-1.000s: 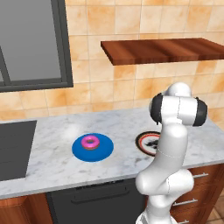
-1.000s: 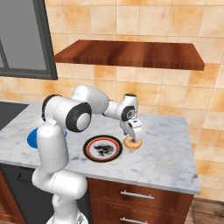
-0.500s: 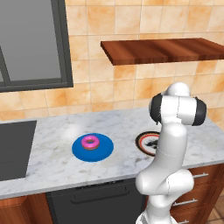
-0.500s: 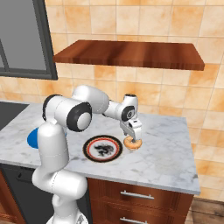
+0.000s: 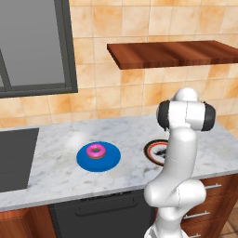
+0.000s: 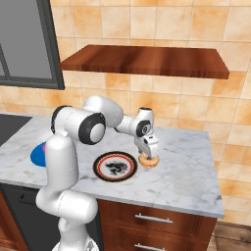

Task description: Place the pastries on the plates.

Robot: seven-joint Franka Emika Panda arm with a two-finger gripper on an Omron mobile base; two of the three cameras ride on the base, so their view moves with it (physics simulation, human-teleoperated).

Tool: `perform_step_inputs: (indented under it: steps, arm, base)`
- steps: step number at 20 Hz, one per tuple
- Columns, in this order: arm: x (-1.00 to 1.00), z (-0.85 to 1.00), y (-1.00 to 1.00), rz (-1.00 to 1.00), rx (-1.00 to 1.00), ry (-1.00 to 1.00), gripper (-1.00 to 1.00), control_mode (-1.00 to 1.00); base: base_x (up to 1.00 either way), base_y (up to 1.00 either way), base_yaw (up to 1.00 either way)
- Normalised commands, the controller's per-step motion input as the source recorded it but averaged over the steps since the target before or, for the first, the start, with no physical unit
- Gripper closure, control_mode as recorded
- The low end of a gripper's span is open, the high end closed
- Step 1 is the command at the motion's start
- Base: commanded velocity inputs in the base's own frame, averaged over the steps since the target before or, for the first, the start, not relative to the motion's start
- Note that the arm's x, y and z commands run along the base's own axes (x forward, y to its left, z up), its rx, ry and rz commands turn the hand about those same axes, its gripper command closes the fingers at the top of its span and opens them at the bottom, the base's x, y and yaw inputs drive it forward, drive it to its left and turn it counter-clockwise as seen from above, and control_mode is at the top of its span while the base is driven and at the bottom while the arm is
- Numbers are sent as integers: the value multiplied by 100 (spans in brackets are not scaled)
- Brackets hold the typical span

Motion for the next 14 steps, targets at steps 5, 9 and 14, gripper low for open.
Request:
perform_step_inputs:
  steps: [5,9,14]
  arm:
    - [0,-5,0,0,0,0,100,-100]
    - [0,0,0,0,0,0,100,-100]
    - [-33,43,1,2,5,-10,100,-100]
  base:
    - [0,0,0]
    - [0,0,0]
    - [0,0,0]
